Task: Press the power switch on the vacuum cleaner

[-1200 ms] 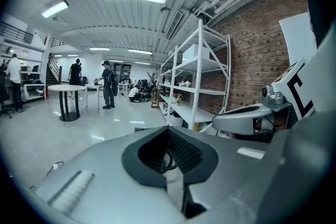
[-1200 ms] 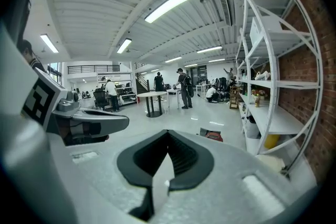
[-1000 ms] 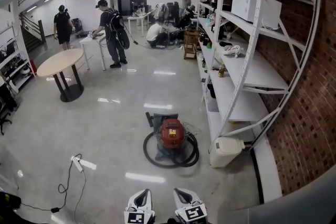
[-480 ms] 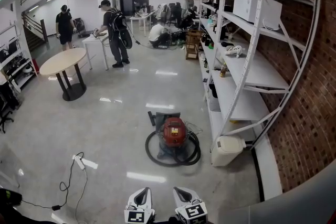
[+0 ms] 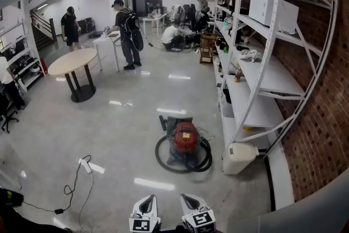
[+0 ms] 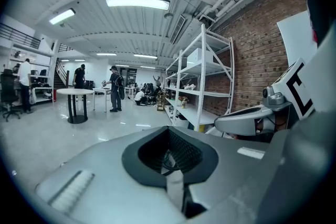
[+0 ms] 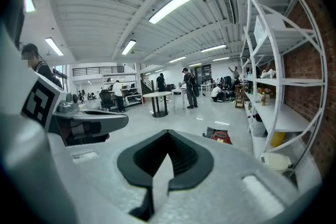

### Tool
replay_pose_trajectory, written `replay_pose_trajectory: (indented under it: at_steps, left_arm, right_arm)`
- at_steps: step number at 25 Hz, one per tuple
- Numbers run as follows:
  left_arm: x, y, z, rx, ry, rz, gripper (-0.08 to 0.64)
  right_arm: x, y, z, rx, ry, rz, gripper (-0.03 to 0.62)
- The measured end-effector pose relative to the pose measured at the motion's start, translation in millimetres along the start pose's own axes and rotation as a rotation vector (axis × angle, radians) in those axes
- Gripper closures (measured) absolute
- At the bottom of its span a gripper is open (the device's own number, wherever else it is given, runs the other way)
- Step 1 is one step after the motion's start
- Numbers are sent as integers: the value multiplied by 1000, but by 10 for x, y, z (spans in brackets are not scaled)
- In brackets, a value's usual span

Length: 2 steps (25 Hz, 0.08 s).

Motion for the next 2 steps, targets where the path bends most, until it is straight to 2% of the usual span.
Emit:
replay_pose_trajectory:
  at_steps: [2]
  left_arm:
    - [-6,-25,-23,-3,2,0,545]
  right_arm:
    - [17,-20,-17,-2,2,-1,601]
Point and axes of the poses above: the fingertips, and each gripper's own axes: z forward along the fingers, x to its left, y out of its top, the point moved 9 cm from there along -z, backward along the fingers, and after that the axes turned 15 degrees about -y, right-handed, at the moved point
